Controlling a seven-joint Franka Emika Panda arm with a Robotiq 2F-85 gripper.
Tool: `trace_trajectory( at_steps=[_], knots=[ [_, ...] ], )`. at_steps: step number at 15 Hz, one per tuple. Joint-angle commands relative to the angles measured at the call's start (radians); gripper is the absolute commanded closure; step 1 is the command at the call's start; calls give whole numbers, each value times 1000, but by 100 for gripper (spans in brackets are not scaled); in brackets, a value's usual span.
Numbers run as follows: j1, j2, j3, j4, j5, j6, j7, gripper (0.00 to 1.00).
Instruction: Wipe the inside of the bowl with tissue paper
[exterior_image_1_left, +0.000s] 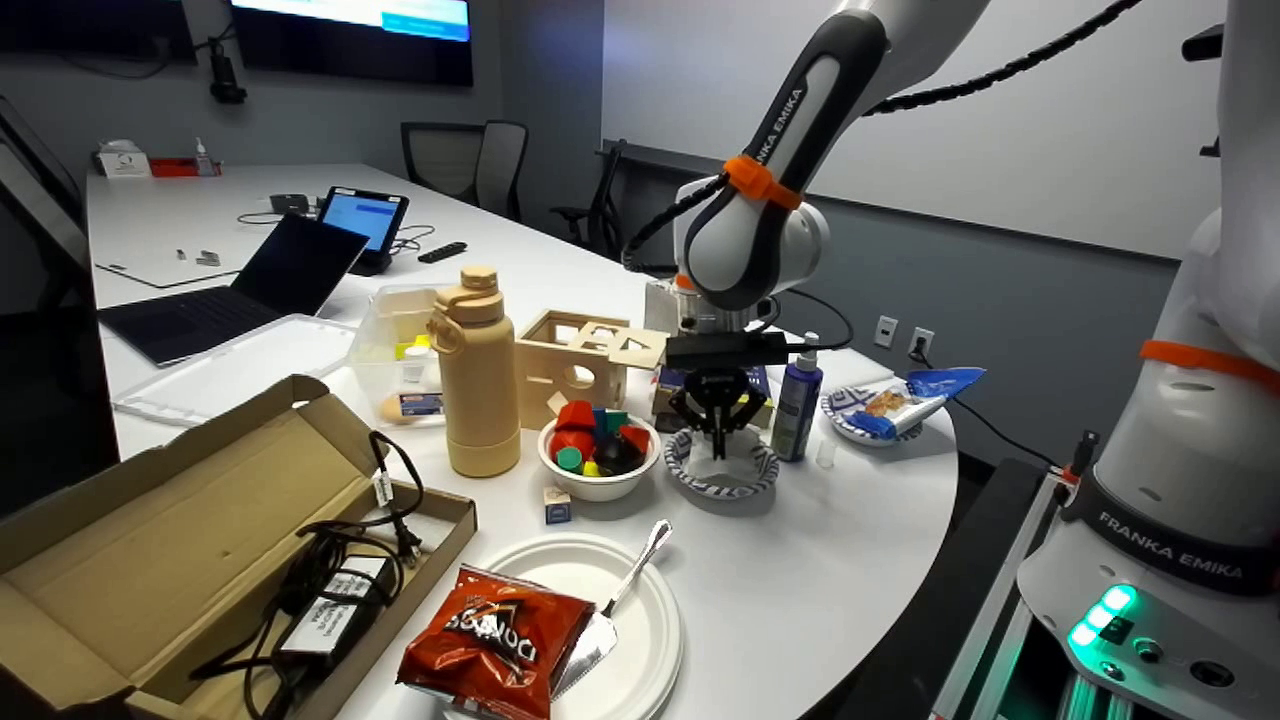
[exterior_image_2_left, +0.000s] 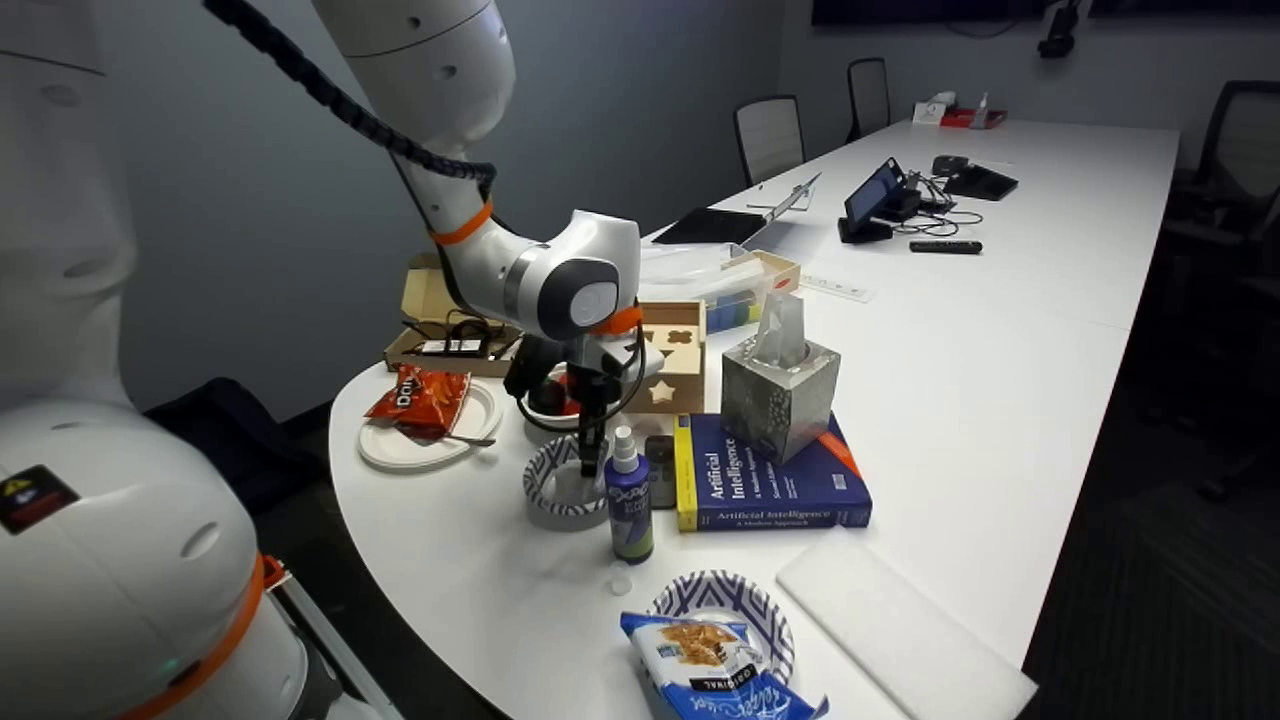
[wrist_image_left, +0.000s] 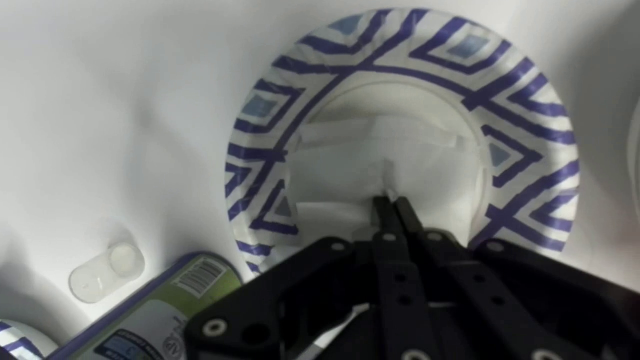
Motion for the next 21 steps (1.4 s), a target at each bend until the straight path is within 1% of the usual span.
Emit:
trace_trajectory(
  at_steps=[1, 4, 9, 13, 15, 19, 21],
  knots=[
    [-9, -30, 24, -37, 27, 86, -49, 99],
    [-15, -32, 41, -39, 52, 102, -89, 99],
    [-44, -37, 96, -31, 165, 57, -232, 99],
    [-50, -45, 105, -30, 218, 10, -301, 99],
    [-42, -50, 89, -32, 214, -30, -290, 99],
    [-12, -56, 39, -34, 137, -98, -172, 99],
    [5, -51, 16, -33, 78, -90, -100, 99]
  ],
)
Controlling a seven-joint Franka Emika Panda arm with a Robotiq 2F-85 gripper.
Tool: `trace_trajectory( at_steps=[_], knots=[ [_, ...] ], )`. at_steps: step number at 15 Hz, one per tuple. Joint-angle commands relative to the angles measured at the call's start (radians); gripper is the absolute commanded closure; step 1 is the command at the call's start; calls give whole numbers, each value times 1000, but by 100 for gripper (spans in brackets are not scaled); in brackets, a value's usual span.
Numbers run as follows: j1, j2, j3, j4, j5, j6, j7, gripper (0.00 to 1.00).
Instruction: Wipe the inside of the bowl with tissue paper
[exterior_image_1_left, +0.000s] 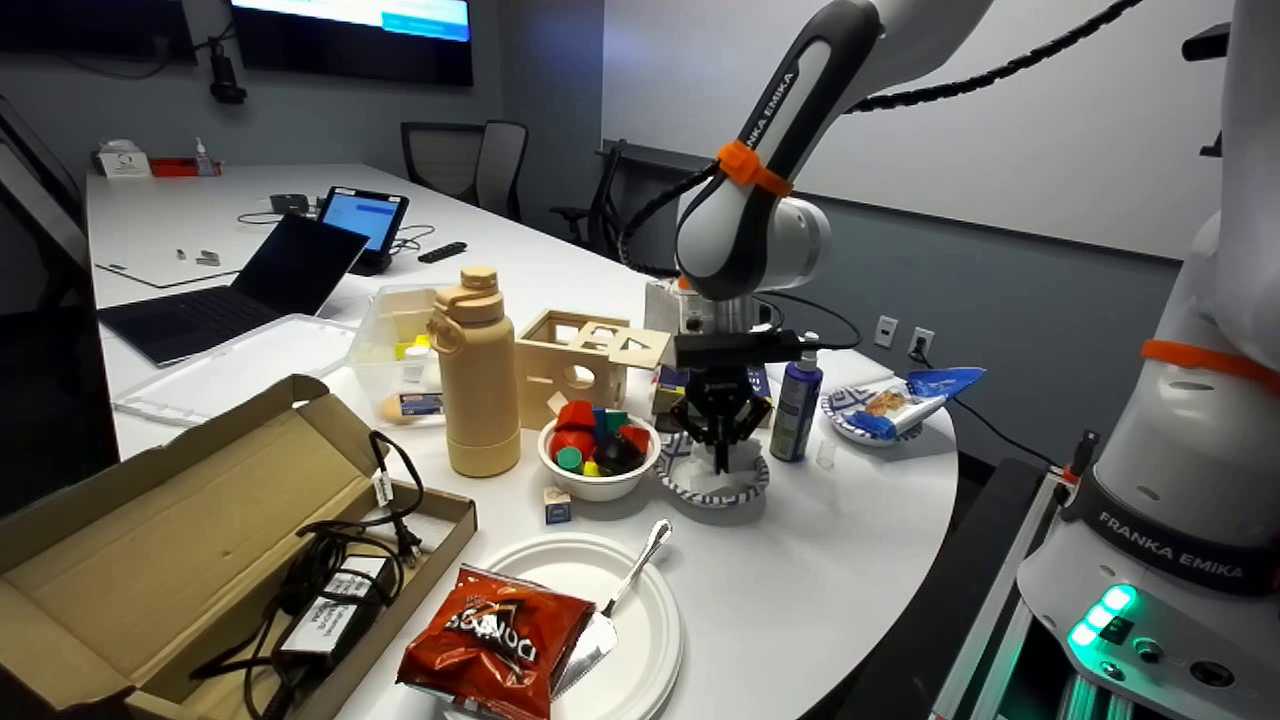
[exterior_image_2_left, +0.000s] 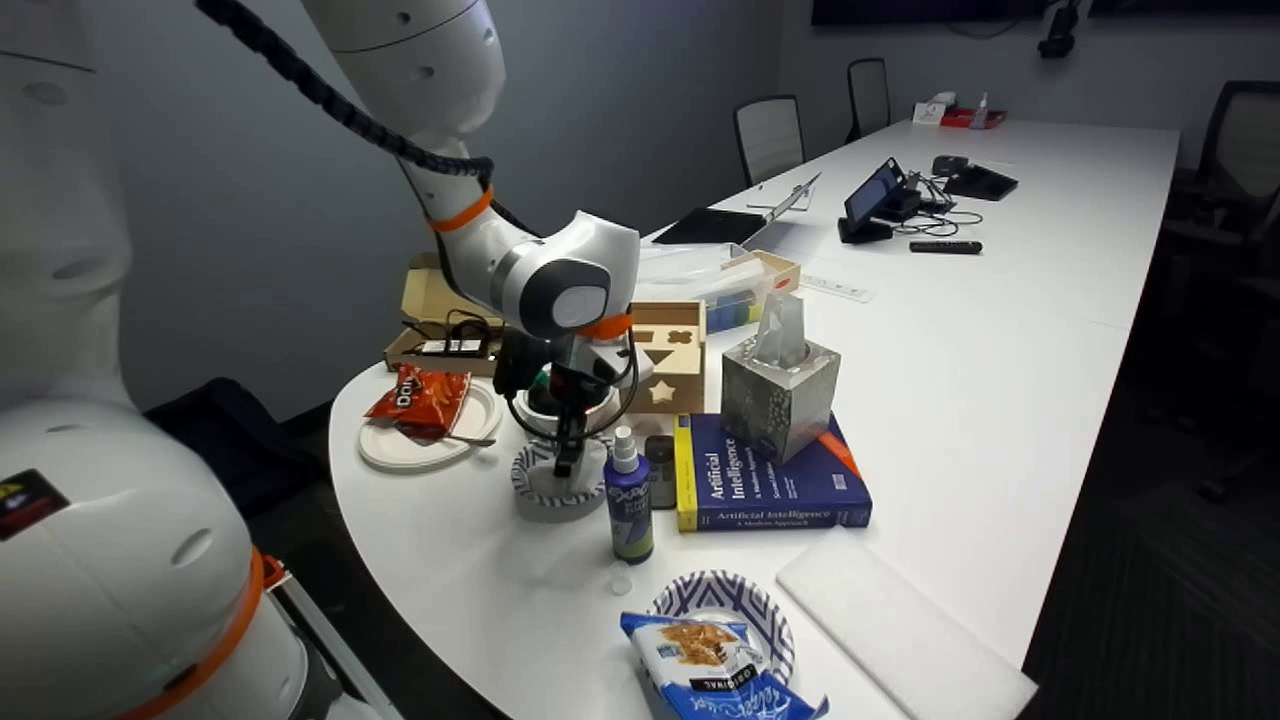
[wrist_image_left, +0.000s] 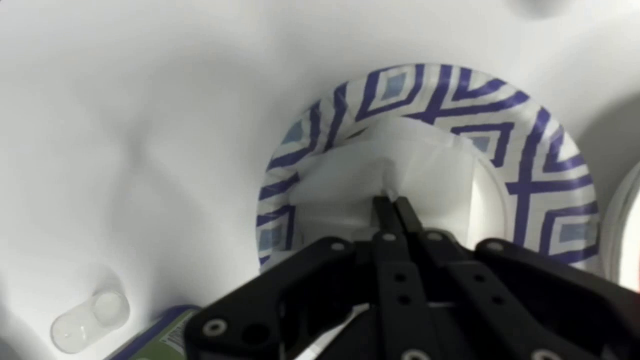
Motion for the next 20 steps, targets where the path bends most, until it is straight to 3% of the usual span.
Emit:
trace_trajectory(
  at_steps=[1, 6, 11, 16, 18, 20],
  knots=[
    [39, -25, -46, -19, -112, 2, 134, 99],
    [60, -3, -50, -12, -225, 95, 201, 99],
    [12, -2, 32, -22, -91, 208, 24, 99],
    [-31, -21, 96, -13, 96, 93, -162, 99],
    [-20, -22, 73, -11, 100, 28, -149, 99],
    [13, -20, 28, -16, 37, -2, -52, 99]
  ],
)
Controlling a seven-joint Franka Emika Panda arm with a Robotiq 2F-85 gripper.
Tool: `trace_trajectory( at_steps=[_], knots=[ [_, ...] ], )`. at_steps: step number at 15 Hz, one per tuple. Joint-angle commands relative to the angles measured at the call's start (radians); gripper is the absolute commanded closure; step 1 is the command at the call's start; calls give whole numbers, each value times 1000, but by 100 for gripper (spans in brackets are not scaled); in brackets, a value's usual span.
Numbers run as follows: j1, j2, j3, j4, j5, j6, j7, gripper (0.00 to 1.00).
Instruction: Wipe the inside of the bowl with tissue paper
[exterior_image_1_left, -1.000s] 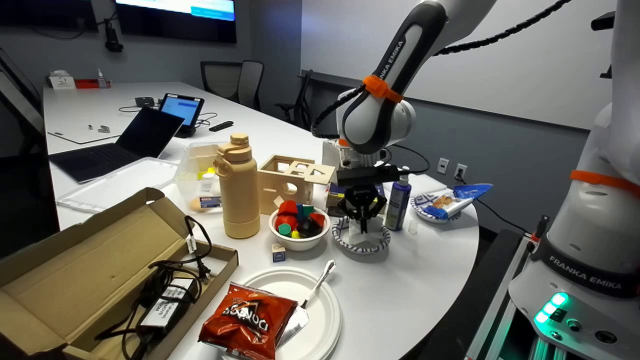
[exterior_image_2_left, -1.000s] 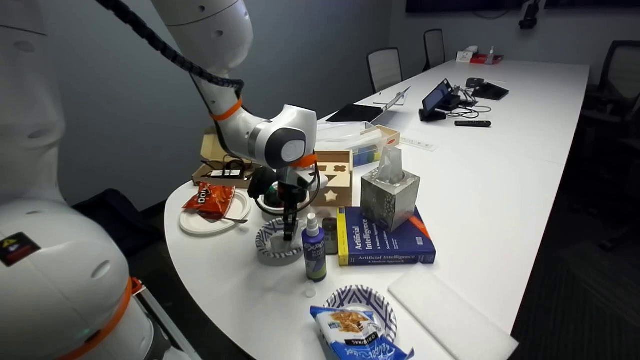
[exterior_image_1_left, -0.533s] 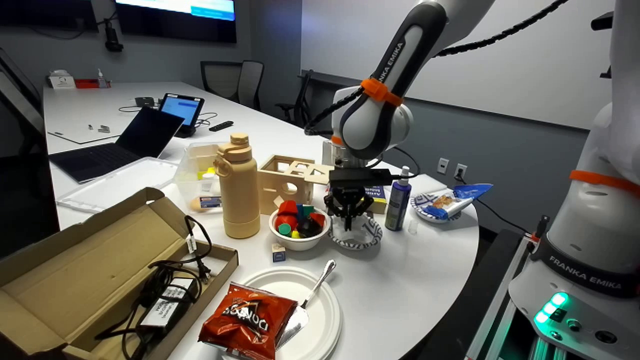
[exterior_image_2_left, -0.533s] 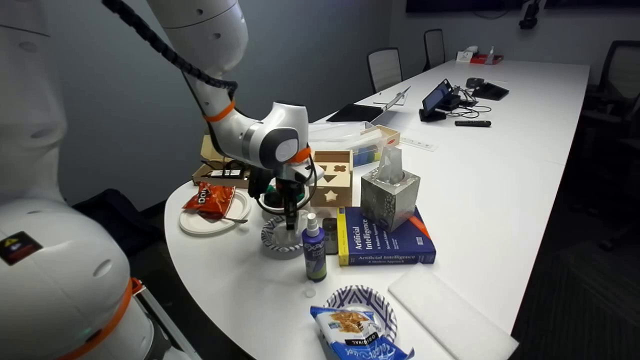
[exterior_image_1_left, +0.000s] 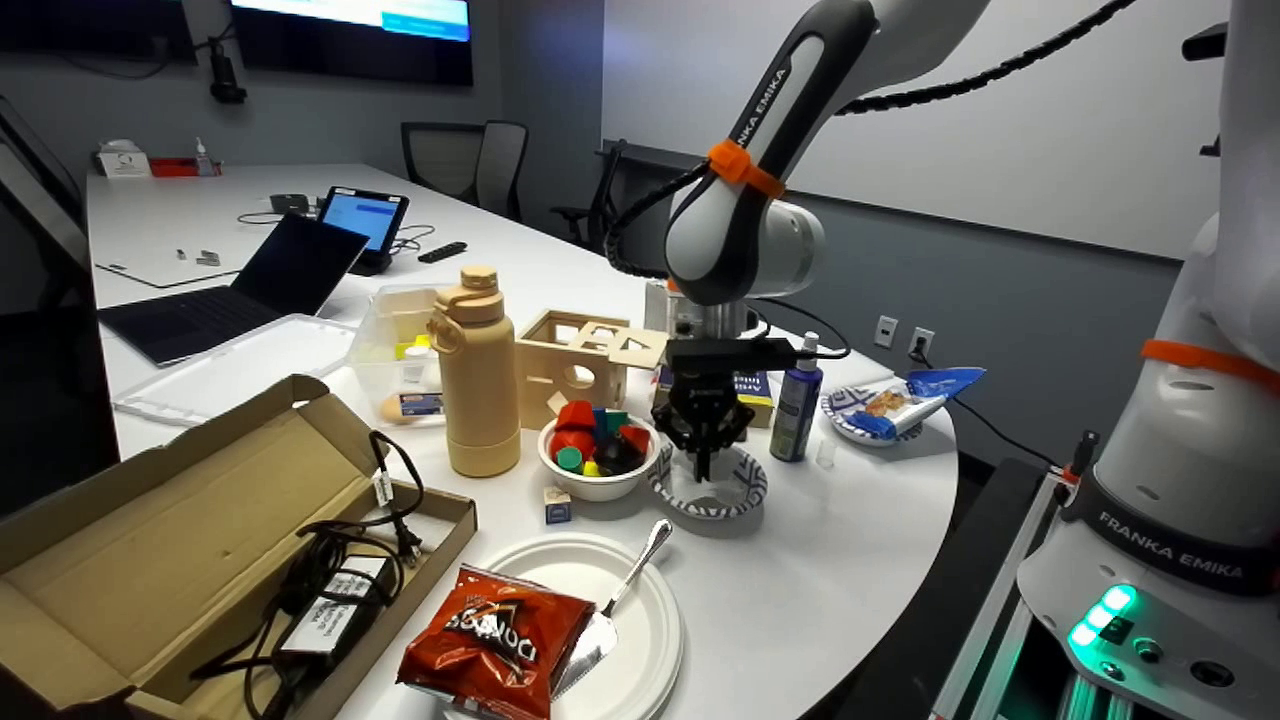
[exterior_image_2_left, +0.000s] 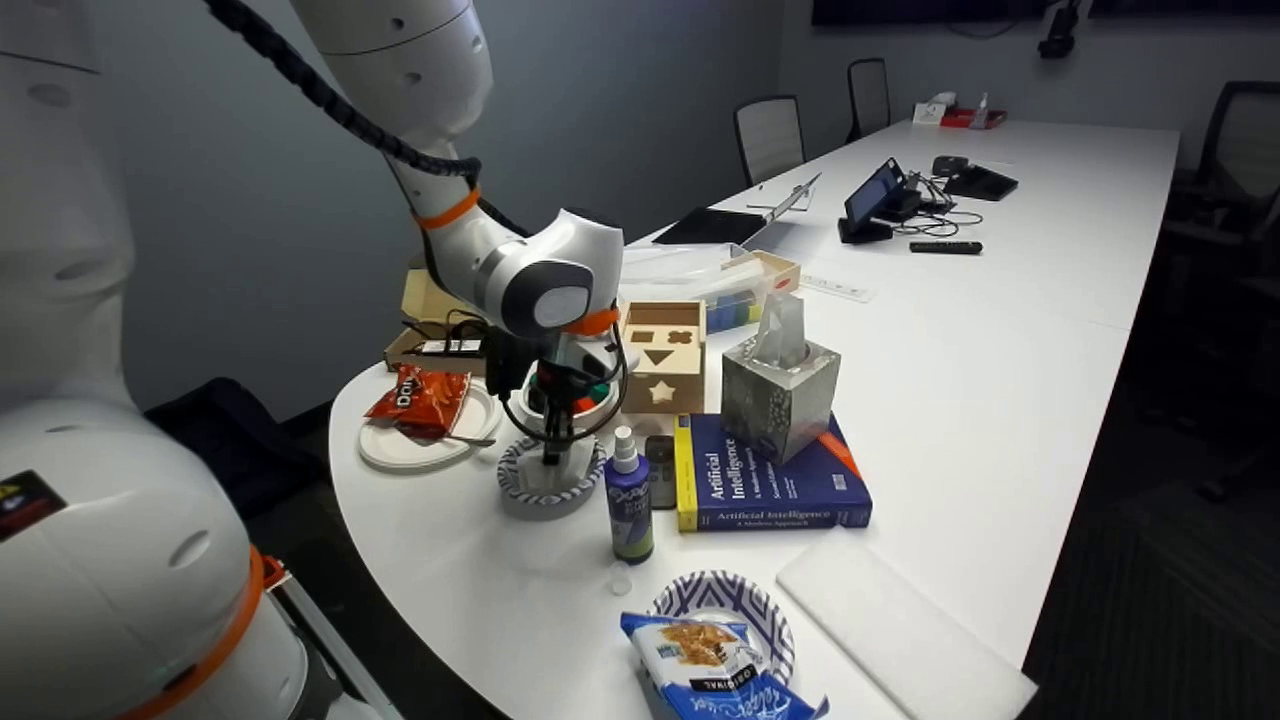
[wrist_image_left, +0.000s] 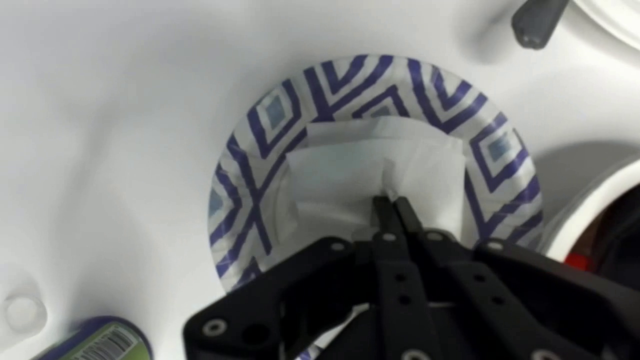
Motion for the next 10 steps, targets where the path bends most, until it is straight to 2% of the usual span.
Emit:
trace_trajectory(
  at_steps=[1, 5, 7, 10],
  knots=[
    [32, -27, -54, -15, -59, -66, 107, 99],
    [65, -23, -92, -20, -167, -12, 239, 99],
    [53, -33, -75, -22, -154, -6, 218, 99],
    [23, -84, -35, -38, -89, -41, 118, 99]
  ],
)
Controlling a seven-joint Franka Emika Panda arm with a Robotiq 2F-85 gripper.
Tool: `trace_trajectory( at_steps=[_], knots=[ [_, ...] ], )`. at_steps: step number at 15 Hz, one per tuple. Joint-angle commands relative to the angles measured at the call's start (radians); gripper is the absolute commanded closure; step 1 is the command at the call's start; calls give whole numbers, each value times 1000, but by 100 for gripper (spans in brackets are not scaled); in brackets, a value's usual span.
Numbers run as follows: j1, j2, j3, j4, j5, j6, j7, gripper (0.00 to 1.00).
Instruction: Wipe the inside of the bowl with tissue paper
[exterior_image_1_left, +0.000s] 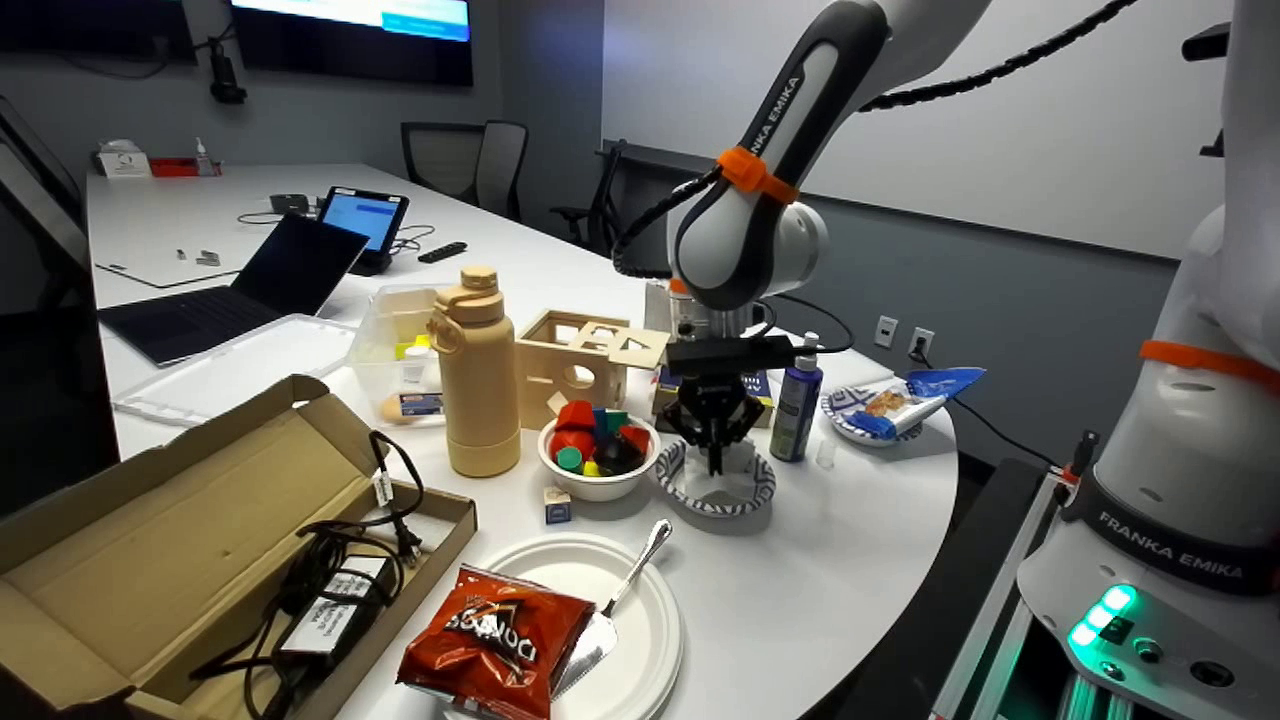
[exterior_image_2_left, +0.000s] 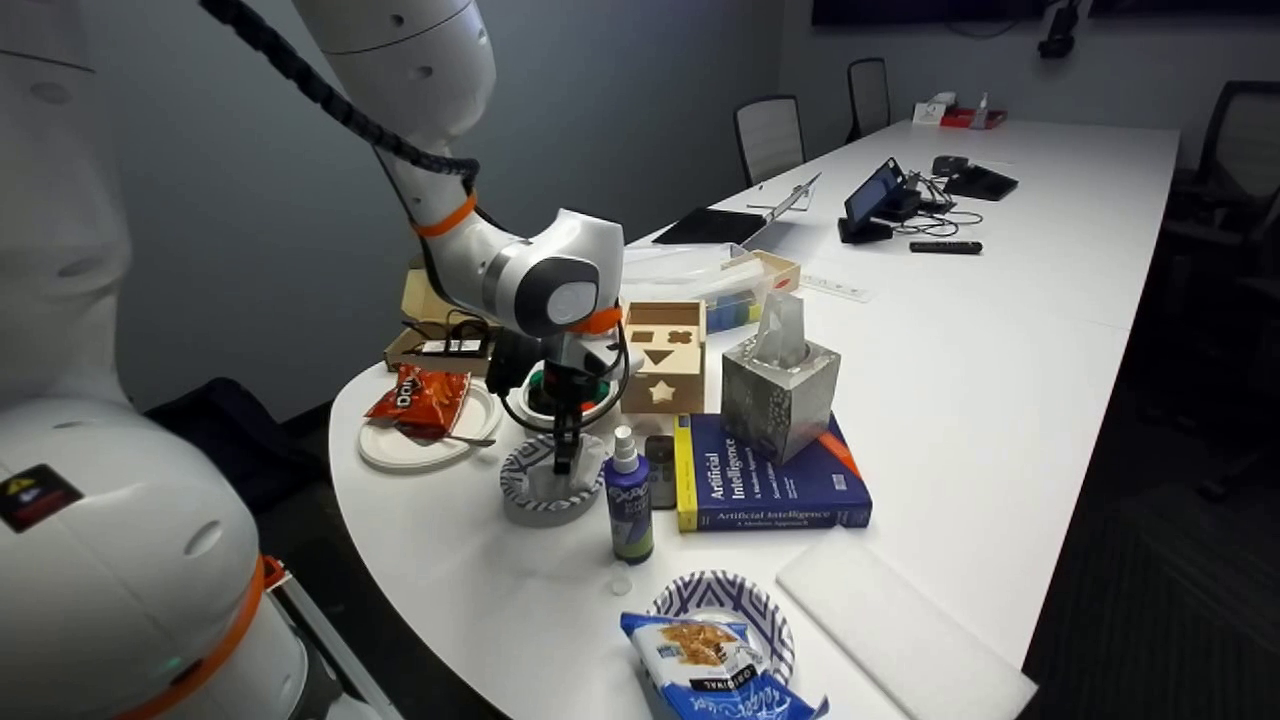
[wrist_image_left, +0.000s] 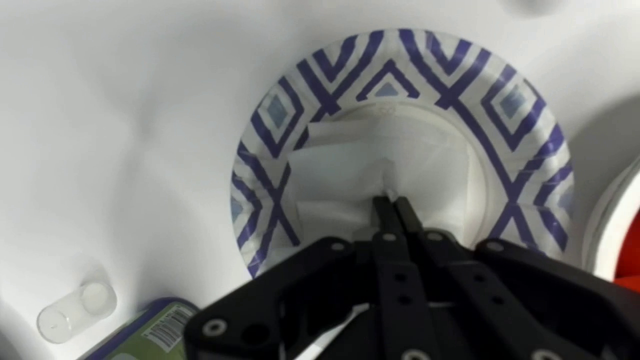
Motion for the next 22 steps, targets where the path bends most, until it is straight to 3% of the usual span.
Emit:
trace_trajectory(
  at_steps=[1, 7, 11, 18, 19, 22],
  knots=[
    [-23, -102, 40, -47, 60, -27, -95, 99],
    [-11, -346, 60, -113, 36, -307, -52, 99],
    [-34, -411, 64, -153, 57, -482, -27, 99],
    [-80, -243, 57, -226, -64, -294, 116, 99],
    [-80, -223, 54, -229, -68, -274, 128, 76],
    [-70, -191, 46, -225, -82, -233, 147, 58]
  ],
)
